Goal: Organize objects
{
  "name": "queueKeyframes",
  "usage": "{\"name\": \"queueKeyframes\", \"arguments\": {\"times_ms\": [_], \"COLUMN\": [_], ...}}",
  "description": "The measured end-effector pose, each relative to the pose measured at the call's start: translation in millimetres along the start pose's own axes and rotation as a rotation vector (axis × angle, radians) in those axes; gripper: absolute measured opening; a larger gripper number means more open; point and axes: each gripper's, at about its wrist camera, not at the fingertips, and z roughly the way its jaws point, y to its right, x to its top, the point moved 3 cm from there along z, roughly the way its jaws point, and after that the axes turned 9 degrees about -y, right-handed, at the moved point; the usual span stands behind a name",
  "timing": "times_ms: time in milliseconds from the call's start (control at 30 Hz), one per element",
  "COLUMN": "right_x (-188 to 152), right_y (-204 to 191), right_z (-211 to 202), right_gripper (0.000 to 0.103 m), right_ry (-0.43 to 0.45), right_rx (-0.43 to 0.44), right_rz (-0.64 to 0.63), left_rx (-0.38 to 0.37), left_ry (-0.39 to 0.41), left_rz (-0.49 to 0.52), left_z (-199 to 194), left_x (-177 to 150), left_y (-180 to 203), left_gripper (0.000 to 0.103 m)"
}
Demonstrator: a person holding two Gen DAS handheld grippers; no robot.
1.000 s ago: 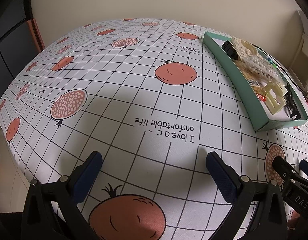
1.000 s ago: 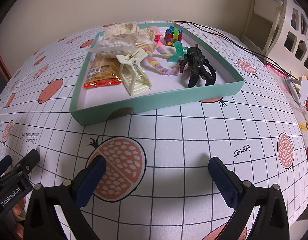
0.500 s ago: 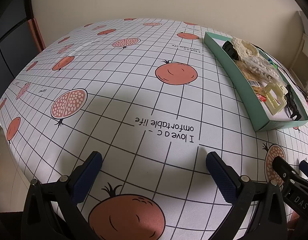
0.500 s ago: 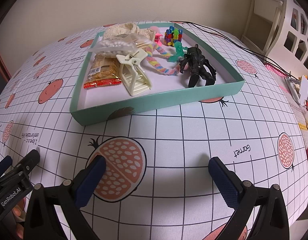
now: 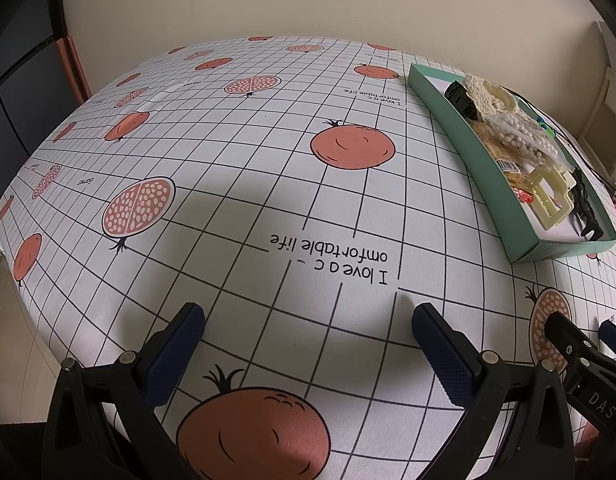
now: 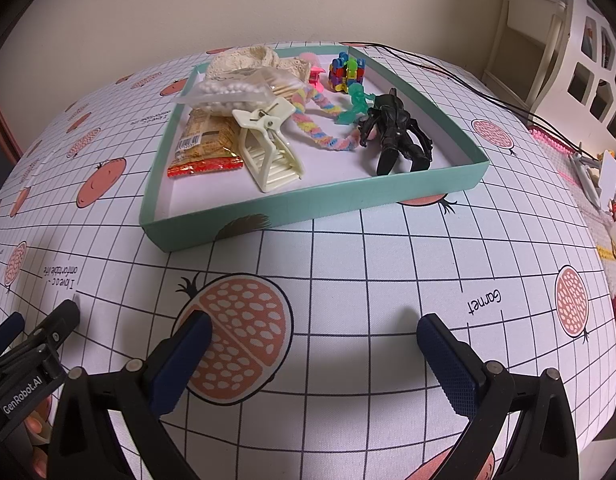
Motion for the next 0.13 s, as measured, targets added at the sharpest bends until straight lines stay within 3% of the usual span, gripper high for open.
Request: {"name": "queueKeyframes", "arguments": {"times_ms": [133], "right_x": [0.0], "right_y": [0.0], "right_z": [0.0], "right_gripper": [0.103], "right_ry": [0.0], "right_rx": [0.0], "right_rz": [0.0], "left_rx": [-0.002], "left_ry": [-0.001], "left_rz": [0.0], "left_z": [1.1], "left_x": [1.4], "left_y": [0.4], "left_gripper": [0.103]}}
